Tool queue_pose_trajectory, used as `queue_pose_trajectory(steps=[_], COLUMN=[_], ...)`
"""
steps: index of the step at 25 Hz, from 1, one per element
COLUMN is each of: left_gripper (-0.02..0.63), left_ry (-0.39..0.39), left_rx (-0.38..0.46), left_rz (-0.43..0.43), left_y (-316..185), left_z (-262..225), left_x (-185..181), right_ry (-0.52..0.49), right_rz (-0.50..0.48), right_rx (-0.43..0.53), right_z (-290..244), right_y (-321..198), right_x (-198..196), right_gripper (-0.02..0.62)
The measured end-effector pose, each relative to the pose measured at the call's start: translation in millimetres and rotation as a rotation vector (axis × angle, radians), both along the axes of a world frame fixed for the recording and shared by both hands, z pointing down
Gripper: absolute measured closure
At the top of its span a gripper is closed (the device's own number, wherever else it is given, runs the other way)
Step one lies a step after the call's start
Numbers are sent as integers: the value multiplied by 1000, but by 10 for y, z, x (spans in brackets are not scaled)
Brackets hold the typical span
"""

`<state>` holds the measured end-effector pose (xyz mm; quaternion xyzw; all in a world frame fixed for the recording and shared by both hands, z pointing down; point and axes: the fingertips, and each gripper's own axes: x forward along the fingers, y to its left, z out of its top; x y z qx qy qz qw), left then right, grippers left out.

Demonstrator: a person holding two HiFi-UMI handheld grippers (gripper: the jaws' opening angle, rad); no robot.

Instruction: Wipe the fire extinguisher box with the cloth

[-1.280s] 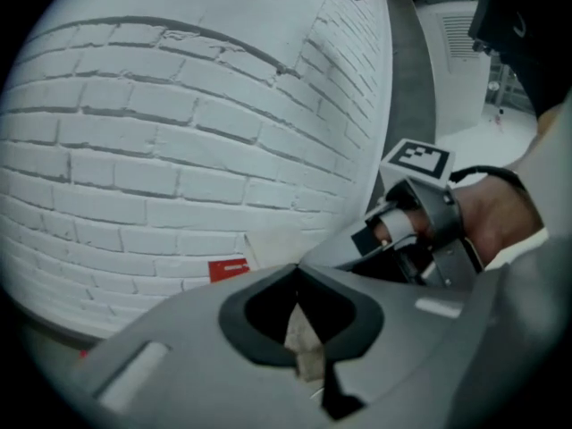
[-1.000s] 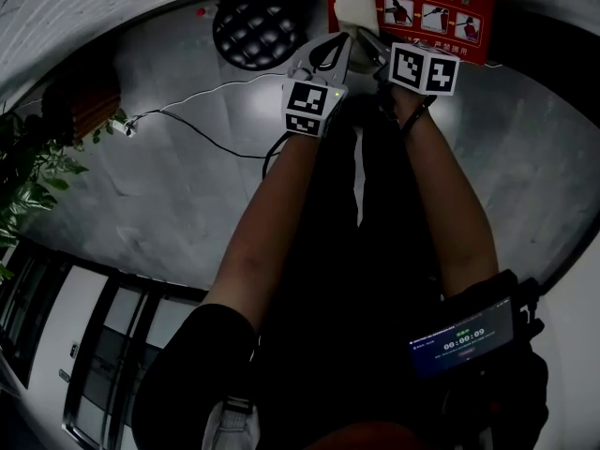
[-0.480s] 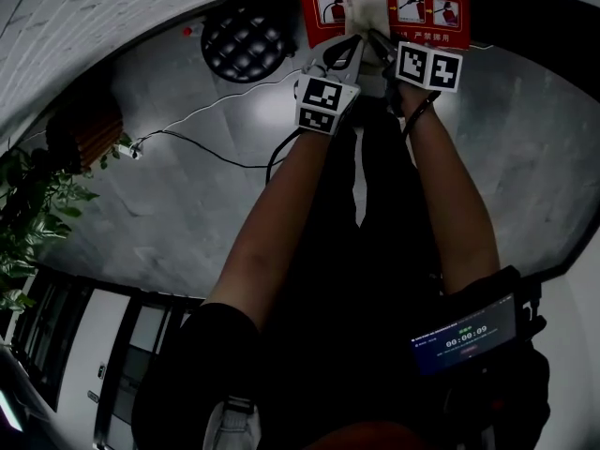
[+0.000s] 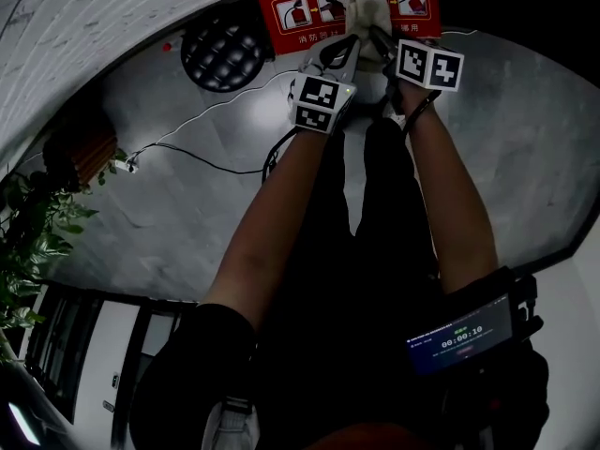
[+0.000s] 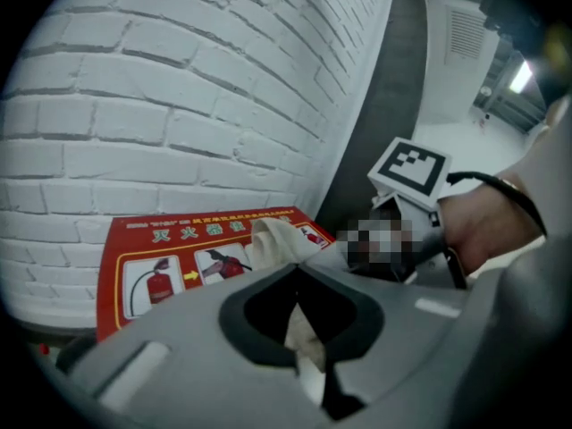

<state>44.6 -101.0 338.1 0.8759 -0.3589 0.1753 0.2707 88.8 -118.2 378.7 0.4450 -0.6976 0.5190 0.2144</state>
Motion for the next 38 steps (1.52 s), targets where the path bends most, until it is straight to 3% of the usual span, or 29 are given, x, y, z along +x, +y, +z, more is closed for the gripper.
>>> queue_pose_trajectory(steps=[18,27,38], left_gripper=[607,607,607], left_ry=[2,21,34], left_rx=[24,48,102], left_rz=[58,77,141], left_y=[126,152,188], left_z=[-62,-182,-323], left_x=[1031,1151,1336], right_ry=[61,1,103], right_rz=[73,89,194], right_rx=[54,185,325], right_z=[-6,-316,-687], right_y=[108,96,40], right_x=[1294,1335,1822], right_gripper=[509,512,512])
